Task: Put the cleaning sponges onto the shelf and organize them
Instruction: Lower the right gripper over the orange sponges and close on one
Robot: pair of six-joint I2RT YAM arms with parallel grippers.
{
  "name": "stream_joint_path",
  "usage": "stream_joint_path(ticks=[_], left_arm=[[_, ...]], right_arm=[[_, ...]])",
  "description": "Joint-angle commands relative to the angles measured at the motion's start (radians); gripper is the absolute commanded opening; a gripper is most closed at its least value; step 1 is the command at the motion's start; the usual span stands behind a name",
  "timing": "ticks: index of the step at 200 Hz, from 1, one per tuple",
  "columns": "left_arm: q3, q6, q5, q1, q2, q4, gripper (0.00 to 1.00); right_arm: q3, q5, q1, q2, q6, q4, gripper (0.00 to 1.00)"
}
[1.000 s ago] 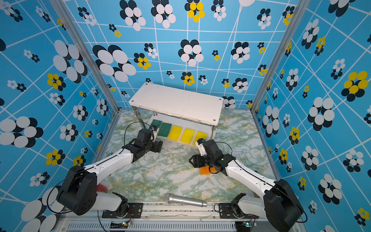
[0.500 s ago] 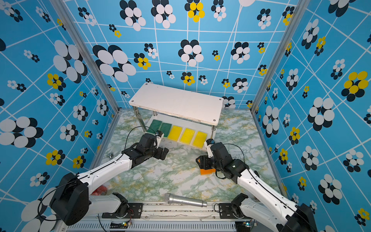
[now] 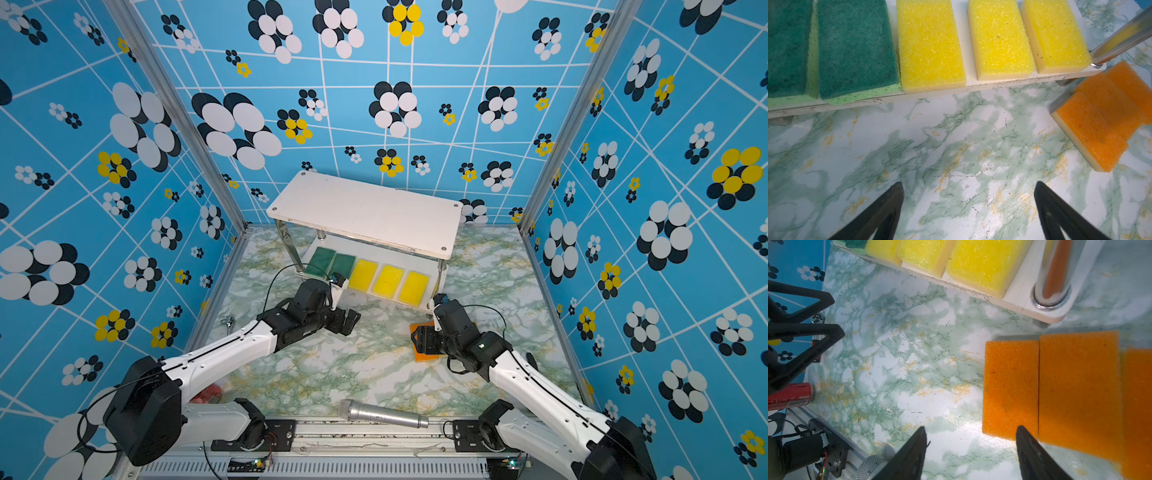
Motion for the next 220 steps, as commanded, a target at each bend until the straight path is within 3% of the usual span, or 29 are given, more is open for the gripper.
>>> stream_joint_path(ticks=[1, 135, 220], left_arm=[[0.0, -0.015, -0.023, -0.018, -0.007, -0.004, 0.99], [0.007, -0.018, -0.072, -0.037, 0.019, -0.015, 0.99], [-0.011, -0.028, -0.038, -0.038, -0.016, -0.012, 0.99]], right_arm=[[0.008, -0.012, 0.005, 0.018, 0.011, 0.061, 0.7], [0.051, -0.025, 0.007, 0.182, -0.029, 0.14, 0.71], [0.084, -0.013, 0.014, 0.224, -0.035, 0.136, 0.71]])
